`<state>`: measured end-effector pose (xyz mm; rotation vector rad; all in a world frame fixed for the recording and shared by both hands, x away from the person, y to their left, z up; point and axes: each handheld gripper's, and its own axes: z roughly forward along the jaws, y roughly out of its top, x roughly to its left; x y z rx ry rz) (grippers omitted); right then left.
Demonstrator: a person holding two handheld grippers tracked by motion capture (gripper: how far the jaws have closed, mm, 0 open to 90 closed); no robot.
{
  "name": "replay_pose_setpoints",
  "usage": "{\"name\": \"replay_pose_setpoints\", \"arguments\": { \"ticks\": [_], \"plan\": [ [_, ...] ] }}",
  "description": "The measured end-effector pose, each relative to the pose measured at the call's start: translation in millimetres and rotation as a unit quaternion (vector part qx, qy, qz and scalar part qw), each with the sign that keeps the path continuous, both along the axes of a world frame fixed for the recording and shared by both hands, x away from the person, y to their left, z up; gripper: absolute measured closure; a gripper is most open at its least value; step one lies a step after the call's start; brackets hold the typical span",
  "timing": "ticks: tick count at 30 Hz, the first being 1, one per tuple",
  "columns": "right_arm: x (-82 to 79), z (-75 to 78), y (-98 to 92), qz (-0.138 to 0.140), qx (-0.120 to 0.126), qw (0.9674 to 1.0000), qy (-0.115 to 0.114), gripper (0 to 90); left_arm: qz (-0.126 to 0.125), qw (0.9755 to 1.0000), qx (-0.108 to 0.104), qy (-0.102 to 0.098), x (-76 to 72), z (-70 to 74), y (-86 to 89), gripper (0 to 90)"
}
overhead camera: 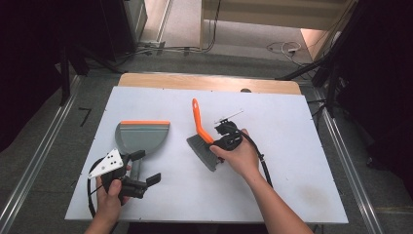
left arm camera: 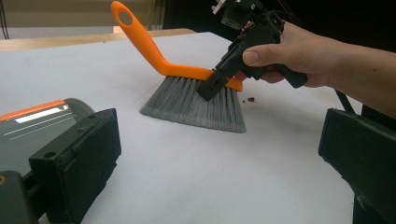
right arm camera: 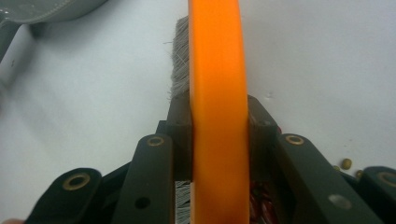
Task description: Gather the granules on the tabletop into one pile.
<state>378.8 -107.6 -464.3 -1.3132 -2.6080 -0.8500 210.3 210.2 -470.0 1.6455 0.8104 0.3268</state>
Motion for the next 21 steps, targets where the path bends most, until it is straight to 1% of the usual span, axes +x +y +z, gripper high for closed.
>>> {"name": "replay_pose_setpoints", "arguments": {
  "ticks": [6,17,21],
  "plan": [
    [1.4,0.1,-5.2,-0.007,0.003,1.0000,-0.001,67.6,0.000,1.0000,0.000,-0.001,0.0,0.1,0.8,0.3],
    [4.4,0.7,-17.2,-0.019,0.001,0.9998,-0.007,67.6,0.000,1.0000,0.001,0.000,-0.1,0.0,-0.1,0.3],
    [4.9,0.6,-21.1,-0.024,0.001,0.9997,-0.006,67.6,0.000,1.0000,0.002,0.001,-0.1,0.1,-0.2,0.3]
  ]
}}
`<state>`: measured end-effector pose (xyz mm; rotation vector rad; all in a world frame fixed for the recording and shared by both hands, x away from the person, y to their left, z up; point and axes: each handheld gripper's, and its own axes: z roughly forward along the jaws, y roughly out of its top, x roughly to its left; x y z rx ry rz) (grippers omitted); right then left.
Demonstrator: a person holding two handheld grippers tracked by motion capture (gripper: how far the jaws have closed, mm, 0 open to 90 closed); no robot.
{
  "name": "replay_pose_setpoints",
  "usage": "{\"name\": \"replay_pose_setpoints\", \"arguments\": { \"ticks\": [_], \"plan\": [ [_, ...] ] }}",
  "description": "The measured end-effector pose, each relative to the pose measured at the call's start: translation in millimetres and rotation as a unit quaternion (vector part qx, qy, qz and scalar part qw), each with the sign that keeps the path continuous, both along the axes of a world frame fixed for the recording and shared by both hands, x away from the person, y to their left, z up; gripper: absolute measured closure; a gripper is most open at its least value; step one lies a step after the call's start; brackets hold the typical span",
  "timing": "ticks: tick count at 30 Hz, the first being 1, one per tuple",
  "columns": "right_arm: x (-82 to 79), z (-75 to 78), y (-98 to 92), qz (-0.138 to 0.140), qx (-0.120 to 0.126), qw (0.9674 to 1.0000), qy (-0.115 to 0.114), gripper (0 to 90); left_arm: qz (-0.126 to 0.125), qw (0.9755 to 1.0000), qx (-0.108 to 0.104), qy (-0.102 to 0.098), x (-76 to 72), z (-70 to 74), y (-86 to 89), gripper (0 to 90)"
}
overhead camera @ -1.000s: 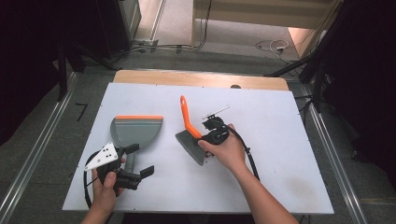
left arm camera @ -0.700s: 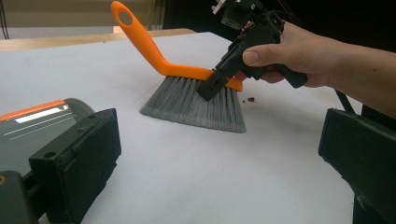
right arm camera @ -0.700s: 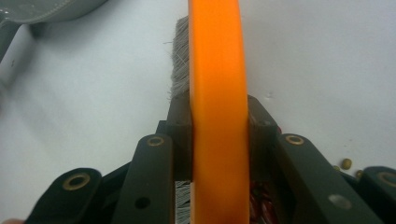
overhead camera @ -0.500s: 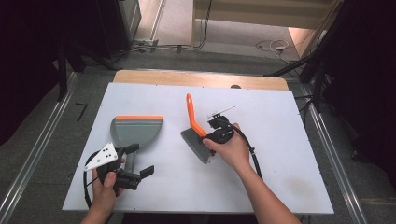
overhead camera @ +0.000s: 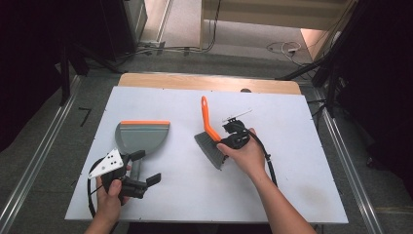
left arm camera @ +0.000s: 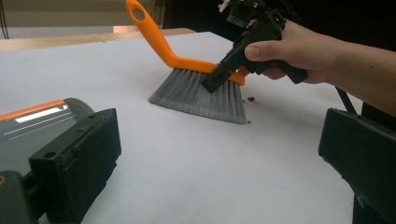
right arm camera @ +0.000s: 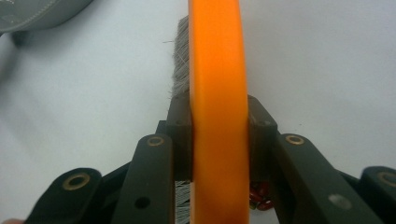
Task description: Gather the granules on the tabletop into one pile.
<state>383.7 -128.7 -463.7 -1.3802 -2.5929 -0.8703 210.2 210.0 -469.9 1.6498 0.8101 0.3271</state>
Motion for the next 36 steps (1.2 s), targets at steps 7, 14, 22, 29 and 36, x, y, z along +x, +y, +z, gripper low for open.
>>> {"name": "replay_pose_setpoints", "arguments": {
  "ticks": [7,14,22,29,36],
  "plan": [
    [1.7,-0.3,-7.8,-0.010,0.003,0.9999,0.001,67.6,0.000,1.0000,-0.001,-0.001,-0.1,0.1,0.3,0.3],
    [2.6,-1.1,-14.2,-0.017,0.004,0.9998,0.000,67.5,0.000,1.0000,0.000,0.000,-0.1,0.1,0.0,0.3],
    [3.4,-1.2,-20.7,-0.026,0.006,0.9997,-0.001,67.5,0.000,1.0000,-0.001,0.000,0.0,-0.2,-0.6,0.3],
    [4.4,-1.3,-24.4,-0.030,0.006,0.9995,0.000,67.5,0.000,1.0000,-0.001,0.001,0.1,-0.2,-0.3,0.3],
    [4.5,-1.4,-26.1,-0.034,0.008,0.9994,0.001,67.5,0.000,1.0000,-0.001,0.001,0.0,-0.1,-0.2,0.3]
  ]
}}
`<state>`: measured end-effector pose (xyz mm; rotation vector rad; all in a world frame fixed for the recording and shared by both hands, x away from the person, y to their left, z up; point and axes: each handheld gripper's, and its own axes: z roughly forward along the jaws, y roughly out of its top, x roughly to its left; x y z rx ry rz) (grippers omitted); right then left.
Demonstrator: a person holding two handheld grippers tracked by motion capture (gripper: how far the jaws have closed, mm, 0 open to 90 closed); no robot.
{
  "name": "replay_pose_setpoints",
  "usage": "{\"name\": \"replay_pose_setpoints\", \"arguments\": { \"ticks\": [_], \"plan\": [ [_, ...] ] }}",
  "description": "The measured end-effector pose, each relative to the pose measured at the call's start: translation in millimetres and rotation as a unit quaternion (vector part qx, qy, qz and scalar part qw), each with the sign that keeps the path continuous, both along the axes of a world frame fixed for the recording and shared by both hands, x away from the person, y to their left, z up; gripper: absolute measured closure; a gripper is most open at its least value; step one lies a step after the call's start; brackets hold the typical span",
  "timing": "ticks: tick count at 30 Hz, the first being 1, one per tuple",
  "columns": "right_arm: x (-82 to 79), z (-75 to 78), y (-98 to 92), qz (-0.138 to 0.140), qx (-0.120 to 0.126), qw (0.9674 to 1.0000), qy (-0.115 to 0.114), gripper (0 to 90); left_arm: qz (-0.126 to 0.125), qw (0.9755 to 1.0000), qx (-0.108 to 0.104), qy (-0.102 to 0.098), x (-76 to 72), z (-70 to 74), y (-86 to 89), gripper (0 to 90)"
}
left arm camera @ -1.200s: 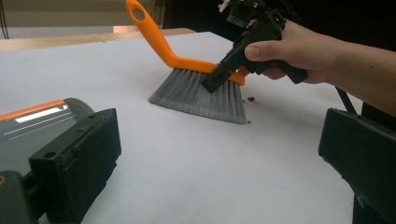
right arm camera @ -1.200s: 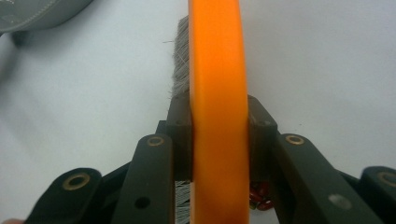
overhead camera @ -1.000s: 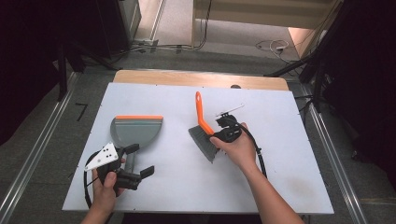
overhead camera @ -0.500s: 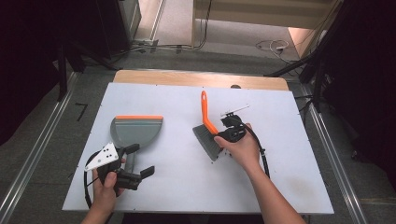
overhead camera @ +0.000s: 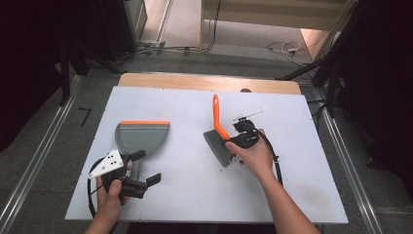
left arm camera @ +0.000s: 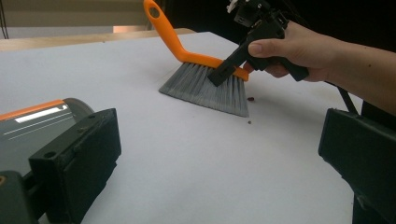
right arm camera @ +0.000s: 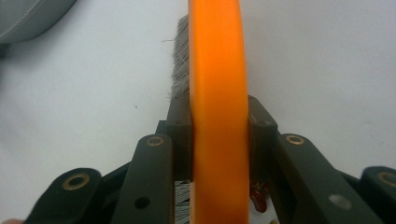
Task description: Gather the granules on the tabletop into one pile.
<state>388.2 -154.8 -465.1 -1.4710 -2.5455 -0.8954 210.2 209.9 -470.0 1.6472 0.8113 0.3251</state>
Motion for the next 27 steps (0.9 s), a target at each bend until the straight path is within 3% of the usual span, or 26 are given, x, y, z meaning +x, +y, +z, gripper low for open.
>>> {"name": "replay_pose_setpoints", "arguments": {
  "ticks": [4,10,14,21,25,27],
  "plan": [
    [0.2,0.5,-0.9,-0.002,-0.001,1.0000,-0.001,67.5,0.000,1.0000,0.000,0.000,0.0,0.1,0.2,0.3],
    [-2.4,6.1,-0.6,0.004,0.021,0.9998,0.000,68.1,-0.001,1.0000,0.000,0.002,1.5,-1.1,-0.7,0.3],
    [-4.0,14.8,-3.0,0.017,0.028,0.9993,-0.020,68.4,-0.002,1.0000,0.002,0.002,1.7,-1.3,-1.6,0.3],
    [-10.8,34.3,-10.5,0.057,0.022,0.9965,-0.056,68.6,0.000,1.0000,0.001,0.002,1.4,-1.2,-1.7,0.3],
    [-19.9,41.4,-15.3,0.089,0.018,0.9933,-0.072,68.6,0.000,1.0000,-0.001,0.002,1.6,-1.2,-1.4,0.3],
    [-26.5,43.7,-15.7,0.116,0.009,0.9895,-0.085,68.6,0.000,1.0000,-0.001,0.002,1.6,-1.3,-1.6,0.3]
  ]
}}
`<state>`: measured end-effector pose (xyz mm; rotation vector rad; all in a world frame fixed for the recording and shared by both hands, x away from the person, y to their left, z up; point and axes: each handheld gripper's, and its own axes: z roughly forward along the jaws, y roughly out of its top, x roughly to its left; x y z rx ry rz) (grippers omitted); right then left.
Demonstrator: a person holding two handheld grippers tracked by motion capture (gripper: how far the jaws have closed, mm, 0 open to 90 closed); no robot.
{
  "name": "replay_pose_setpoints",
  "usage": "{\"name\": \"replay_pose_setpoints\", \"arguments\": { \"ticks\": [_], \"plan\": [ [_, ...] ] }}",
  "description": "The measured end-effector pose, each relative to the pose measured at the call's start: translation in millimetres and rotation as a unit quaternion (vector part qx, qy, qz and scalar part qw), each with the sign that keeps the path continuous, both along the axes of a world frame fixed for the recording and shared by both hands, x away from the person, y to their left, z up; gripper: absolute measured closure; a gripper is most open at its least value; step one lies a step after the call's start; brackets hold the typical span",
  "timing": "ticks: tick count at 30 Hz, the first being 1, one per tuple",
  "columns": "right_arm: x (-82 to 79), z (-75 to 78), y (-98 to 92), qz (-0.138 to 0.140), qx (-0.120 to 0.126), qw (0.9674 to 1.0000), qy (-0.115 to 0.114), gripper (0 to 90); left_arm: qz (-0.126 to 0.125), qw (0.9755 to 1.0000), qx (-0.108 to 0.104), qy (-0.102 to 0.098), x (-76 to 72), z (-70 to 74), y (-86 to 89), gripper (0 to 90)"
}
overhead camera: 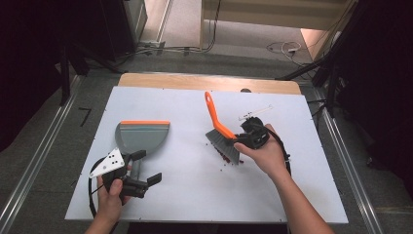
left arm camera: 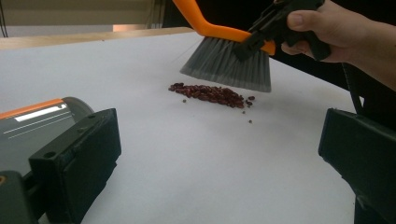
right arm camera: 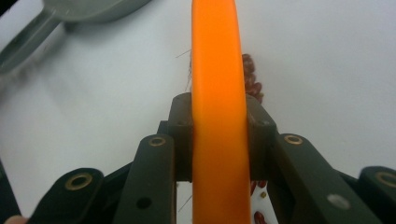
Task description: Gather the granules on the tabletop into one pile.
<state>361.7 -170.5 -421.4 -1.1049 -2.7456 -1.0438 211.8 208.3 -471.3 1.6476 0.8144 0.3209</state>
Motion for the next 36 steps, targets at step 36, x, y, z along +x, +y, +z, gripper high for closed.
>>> {"name": "replay_pose_setpoints", "arguments": {
  "ticks": [36],
  "plan": [
    [8.1,-32.6,-7.2,0.233,-0.058,0.9689,-0.060,68.0,0.000,1.0000,0.001,0.000,0.1,-0.3,-1.4,0.3]
  ]
}}
